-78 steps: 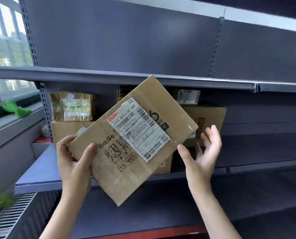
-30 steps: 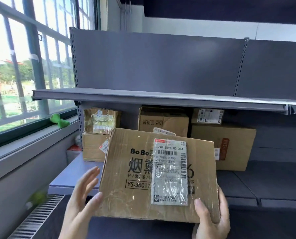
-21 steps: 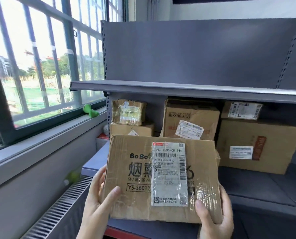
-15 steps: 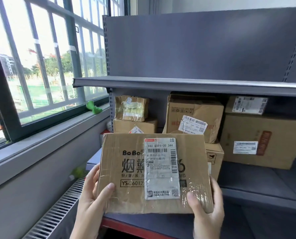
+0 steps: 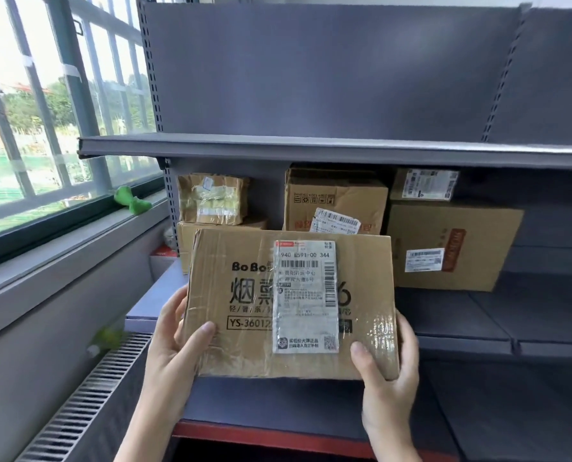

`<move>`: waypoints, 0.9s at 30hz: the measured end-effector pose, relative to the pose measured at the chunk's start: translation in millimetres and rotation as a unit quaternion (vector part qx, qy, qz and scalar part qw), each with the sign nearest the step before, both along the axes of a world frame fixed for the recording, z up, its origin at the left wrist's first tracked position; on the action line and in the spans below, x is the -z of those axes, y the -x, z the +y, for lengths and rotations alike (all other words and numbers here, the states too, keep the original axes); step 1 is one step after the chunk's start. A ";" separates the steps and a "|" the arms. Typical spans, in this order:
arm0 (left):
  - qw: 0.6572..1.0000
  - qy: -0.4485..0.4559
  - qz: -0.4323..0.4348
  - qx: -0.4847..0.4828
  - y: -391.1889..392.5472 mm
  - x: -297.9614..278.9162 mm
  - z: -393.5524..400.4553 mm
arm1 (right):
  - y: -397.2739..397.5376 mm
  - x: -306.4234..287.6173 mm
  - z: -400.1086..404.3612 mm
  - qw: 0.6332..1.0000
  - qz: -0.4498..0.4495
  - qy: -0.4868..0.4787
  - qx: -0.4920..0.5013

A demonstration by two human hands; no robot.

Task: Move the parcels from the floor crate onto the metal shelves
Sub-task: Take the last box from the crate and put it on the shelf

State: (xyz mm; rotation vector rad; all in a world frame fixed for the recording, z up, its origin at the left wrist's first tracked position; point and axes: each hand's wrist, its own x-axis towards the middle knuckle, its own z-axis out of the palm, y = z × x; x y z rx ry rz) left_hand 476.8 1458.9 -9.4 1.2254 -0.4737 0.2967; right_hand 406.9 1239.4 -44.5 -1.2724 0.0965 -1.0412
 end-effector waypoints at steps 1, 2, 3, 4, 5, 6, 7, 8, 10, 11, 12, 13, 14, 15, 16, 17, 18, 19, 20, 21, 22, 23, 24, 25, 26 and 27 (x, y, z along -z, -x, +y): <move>1.000 0.003 0.000 0.016 -3.2 -0.8 -5.6 | 3.0 -3.0 -4.2 1.000 -0.001 0.000 0.010; 1.000 0.006 0.001 0.029 -5.8 -0.9 -10.8 | 6.1 -6.0 -7.8 1.000 -0.001 0.005 0.020; 0.999 0.008 0.002 0.040 -8.1 -0.9 -15.7 | 8.9 -8.9 -10.9 1.000 -0.001 0.010 0.030; 0.999 0.009 0.002 0.049 -10.0 -1.3 -20.1 | 11.3 -11.4 -13.7 0.999 -0.001 0.013 0.039; 0.998 0.010 0.001 0.057 -11.7 -2.0 -24.2 | 13.0 -13.5 -16.3 0.999 -0.001 0.014 0.048; 0.998 0.010 -0.003 0.063 -13.0 -2.7 -27.6 | 14.3 -15.1 -18.8 0.998 -0.002 0.016 0.054; 0.998 0.010 -0.007 0.067 -14.0 -3.1 -30.4 | 14.8 -16.3 -21.0 0.998 -0.004 0.020 0.056; 0.998 0.010 -0.009 0.069 -15.0 -3.3 -32.5 | 14.9 -17.1 -22.9 0.998 -0.006 0.024 0.056; 0.998 0.013 -0.012 0.067 -16.1 -3.3 -35.2 | 14.0 -17.6 -26.7 0.998 -0.012 0.029 0.055; 0.998 0.012 -0.015 0.065 -16.1 -3.7 -36.1 | 13.4 -17.6 -28.3 0.998 -0.013 0.030 0.053; 0.998 0.009 -0.018 0.063 -15.6 -4.2 -36.4 | 12.3 -17.4 -29.5 0.998 -0.013 0.032 0.051; 0.998 0.006 -0.020 0.060 -14.9 -5.1 -36.5 | 11.0 -16.9 -30.4 0.998 -0.013 0.032 0.049; 0.998 0.004 -0.022 0.056 -14.3 -6.3 -36.5 | 9.6 -16.2 -31.3 0.998 -0.014 0.033 0.047; 0.998 0.001 -0.023 0.052 -13.7 -7.4 -36.0 | 7.7 -15.4 -31.8 0.998 -0.014 0.032 0.046; 0.999 -0.004 -0.024 0.046 -13.6 -8.5 -35.4 | 5.8 -14.3 -32.0 0.998 -0.015 0.030 0.045; 0.999 -0.006 -0.027 0.040 -13.5 -9.1 -34.5 | 3.6 -13.2 -31.9 0.999 -0.017 0.028 0.042; 0.999 -0.006 -0.030 0.036 -13.7 -9.5 -33.0 | 1.0 -12.9 -30.4 0.999 -0.020 0.027 0.039; 0.999 -0.006 -0.031 0.032 -13.9 -9.7 -30.4 | -1.3 -13.3 -27.8 0.999 -0.023 0.026 0.036; 0.999 -0.007 -0.034 0.027 -14.5 -10.5 -26.3 | -4.0 -14.5 -23.9 0.999 -0.025 0.026 0.033; 0.999 -0.009 -0.038 0.022 -15.6 -11.4 -21.3 | -7.2 -15.5 -19.3 0.999 -0.027 0.028 0.030; 0.999 -0.012 -0.042 0.016 -17.1 -11.9 -15.7 | -10.4 -16.0 -14.0 0.999 -0.027 0.031 0.026; 0.999 -0.011 -0.043 0.011 -19.1 -11.8 -8.9 | -14.0 -16.2 -7.8 0.999 -0.026 0.035 0.020; 0.999 -0.008 -0.043 0.006 -22.0 -11.7 -0.9 | -18.0 -17.0 0.0 0.999 -0.026 0.038 0.013; 0.999 -0.001 -0.044 0.004 -25.5 -11.8 8.1 | -22.6 -18.4 9.0 0.999 -0.024 0.041 0.007; 0.999 0.005 -0.045 0.004 -30.3 -12.1 17.7 | -27.8 -20.2 18.7 0.999 -0.022 0.043 0.003; 0.999 0.008 -0.048 0.005 -35.8 -11.8 28.3 | -33.6 -21.6 29.1 0.999 -0.020 0.046 0.000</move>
